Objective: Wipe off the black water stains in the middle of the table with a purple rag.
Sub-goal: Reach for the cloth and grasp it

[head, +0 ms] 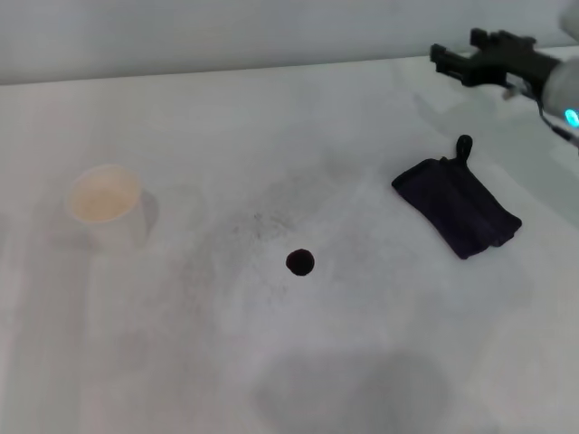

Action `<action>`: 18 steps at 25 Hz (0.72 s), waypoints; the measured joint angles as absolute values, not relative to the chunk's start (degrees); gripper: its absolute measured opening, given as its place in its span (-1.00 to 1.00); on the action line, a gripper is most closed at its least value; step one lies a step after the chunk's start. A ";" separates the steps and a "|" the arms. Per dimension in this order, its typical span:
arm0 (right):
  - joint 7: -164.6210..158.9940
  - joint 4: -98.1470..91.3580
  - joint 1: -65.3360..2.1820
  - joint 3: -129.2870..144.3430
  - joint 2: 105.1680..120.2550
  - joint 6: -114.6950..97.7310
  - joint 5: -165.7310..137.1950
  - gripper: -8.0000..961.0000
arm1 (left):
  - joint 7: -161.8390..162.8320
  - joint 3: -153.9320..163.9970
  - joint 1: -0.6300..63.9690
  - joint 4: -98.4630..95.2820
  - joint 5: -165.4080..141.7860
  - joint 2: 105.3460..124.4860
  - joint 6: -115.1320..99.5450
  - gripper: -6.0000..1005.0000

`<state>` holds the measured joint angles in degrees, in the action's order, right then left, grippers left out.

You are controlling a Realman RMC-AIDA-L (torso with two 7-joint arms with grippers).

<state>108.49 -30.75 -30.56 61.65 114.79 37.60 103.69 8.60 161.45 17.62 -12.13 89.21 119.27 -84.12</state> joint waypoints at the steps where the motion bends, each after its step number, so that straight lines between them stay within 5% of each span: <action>1: 102.95 -33.82 -30.35 63.72 114.86 35.35 98.98 0.52 | 9.03 161.44 18.38 -10.96 90.41 119.25 -83.82 0.76; 18: 36.96 -72.59 -28.82 80.18 115.30 56.30 36.40 0.52 | 9.58 161.36 24.38 -2.51 100.29 119.00 -76.04 0.75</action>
